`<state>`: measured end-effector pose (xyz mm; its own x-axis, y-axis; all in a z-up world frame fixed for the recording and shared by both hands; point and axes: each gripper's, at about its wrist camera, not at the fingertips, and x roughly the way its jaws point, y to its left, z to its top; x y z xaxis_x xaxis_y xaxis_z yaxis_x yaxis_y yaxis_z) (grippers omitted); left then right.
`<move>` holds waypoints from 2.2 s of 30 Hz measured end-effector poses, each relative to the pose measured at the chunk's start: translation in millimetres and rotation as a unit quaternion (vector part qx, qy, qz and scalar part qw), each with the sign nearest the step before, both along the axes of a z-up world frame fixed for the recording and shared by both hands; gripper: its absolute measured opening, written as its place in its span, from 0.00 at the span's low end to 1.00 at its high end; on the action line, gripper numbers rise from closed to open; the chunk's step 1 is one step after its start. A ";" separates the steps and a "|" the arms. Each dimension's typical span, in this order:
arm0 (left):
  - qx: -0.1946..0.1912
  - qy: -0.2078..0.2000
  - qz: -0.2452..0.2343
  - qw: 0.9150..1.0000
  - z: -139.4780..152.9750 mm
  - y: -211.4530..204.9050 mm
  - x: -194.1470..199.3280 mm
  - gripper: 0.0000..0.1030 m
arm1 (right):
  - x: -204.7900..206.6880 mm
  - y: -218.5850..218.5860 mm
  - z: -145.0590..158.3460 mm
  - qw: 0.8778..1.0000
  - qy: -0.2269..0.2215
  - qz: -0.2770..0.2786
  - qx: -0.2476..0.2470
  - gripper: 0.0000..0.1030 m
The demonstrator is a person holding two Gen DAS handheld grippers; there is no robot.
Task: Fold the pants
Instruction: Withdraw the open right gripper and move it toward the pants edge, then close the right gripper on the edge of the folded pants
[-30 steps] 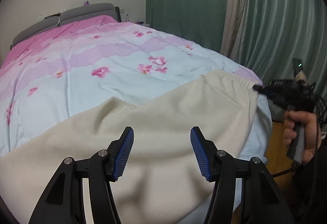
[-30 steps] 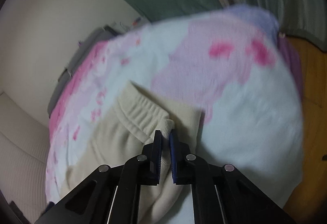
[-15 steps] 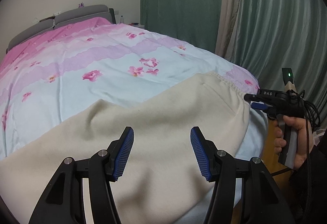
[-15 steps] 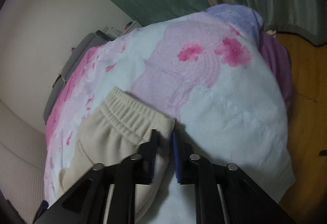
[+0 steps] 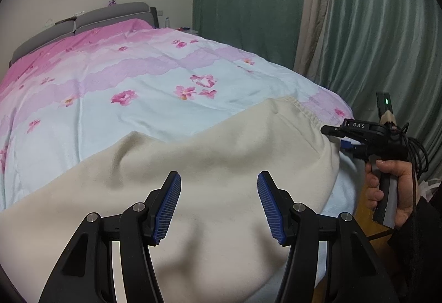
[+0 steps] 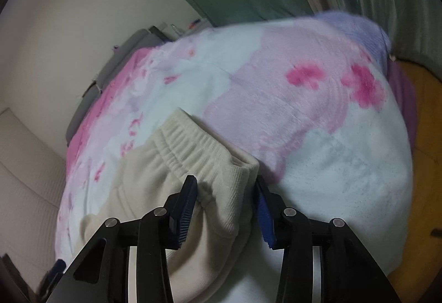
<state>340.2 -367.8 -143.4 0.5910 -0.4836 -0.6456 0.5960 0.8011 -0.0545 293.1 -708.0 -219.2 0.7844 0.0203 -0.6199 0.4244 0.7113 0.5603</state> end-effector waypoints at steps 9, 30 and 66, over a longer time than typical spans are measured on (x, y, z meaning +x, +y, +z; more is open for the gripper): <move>0.006 0.001 -0.012 1.000 -4.2 -10.0 -6.6 0.55 | 12.3 -16.5 -25.7 0.997 -0.027 -0.005 0.067 0.49; -0.017 0.017 -0.020 1.000 -7.2 -17.5 -3.1 0.55 | -41.1 -1.3 -2.4 0.996 -0.058 -0.024 0.060 0.17; -0.026 -0.004 0.157 0.987 4.4 172.1 61.6 0.58 | 224.9 292.1 34.8 0.749 0.147 0.619 -0.184 0.42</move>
